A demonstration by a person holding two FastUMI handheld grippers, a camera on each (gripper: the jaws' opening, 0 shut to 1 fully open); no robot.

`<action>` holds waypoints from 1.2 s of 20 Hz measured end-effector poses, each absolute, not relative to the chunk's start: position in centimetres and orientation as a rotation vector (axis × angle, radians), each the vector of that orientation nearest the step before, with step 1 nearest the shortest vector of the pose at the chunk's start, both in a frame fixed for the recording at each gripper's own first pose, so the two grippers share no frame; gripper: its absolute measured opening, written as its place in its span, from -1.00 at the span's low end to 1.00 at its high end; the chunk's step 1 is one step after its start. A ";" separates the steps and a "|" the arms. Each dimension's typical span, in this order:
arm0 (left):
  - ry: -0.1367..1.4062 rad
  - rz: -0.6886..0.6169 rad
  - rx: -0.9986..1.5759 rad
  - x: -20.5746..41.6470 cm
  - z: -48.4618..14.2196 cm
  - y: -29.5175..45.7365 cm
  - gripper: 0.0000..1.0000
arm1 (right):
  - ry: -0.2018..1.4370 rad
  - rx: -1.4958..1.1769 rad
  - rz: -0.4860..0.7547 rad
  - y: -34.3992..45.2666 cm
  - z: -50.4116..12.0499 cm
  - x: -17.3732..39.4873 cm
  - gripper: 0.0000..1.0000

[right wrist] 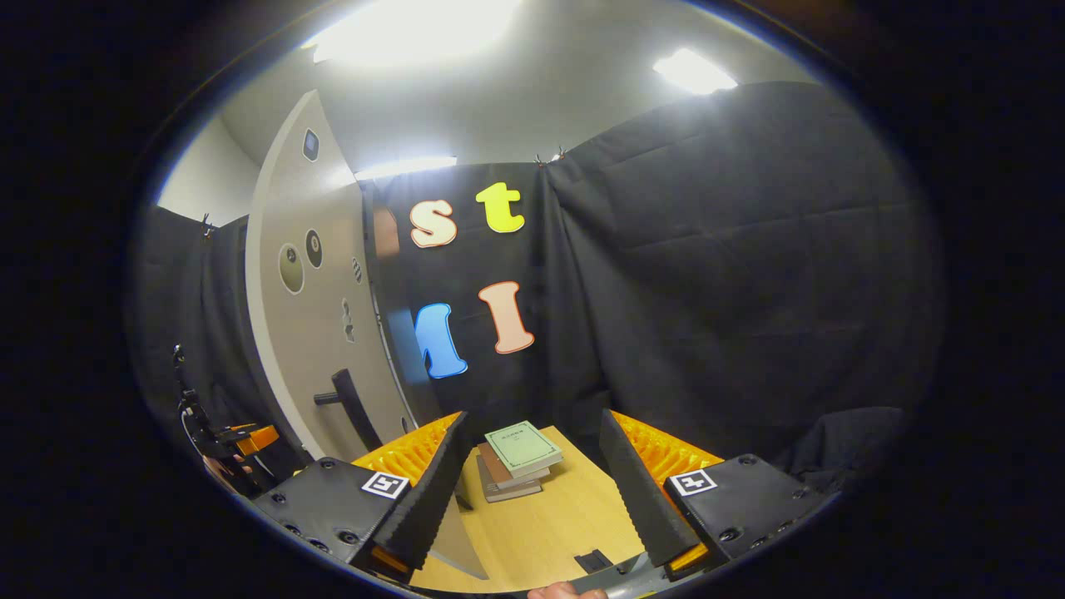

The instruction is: Open the cabinet door with the right hand, grasp the bottle in the cabinet with the left hand and place it on the coaster, then close the cabinet door with the right hand.

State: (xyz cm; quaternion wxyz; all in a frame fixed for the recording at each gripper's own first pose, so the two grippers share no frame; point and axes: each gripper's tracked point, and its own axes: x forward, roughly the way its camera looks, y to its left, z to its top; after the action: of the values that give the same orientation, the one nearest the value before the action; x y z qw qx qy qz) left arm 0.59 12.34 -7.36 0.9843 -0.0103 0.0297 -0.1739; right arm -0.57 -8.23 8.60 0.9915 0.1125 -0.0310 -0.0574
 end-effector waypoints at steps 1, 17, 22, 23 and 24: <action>0.058 -0.349 -0.024 0.8 -7.3 12.1 0.75 | -0.065 0.213 -0.131 -8.8 8.5 0.2 0.96; 0.046 -0.294 -0.039 3.6 -6.0 12.1 0.70 | 0.030 0.158 0.017 -9.4 5.2 10.9 0.96; 0.074 -0.322 -0.062 3.1 -5.2 11.6 0.72 | 0.049 0.176 0.008 -10.6 4.4 12.2 0.96; 0.081 -0.323 -0.052 3.0 -5.2 11.8 0.72 | 0.051 0.180 0.005 -10.9 4.2 12.4 1.00; 0.081 -0.321 -0.035 3.0 -5.0 11.9 0.76 | 0.051 0.184 0.002 -11.1 4.2 12.7 0.96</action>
State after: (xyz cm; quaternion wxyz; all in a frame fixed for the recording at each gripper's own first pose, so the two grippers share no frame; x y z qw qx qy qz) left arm 2.96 11.93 -4.98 0.9861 -0.0173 0.0405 -0.1599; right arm 12.65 -11.08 4.16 0.9954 0.0919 0.0256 0.0010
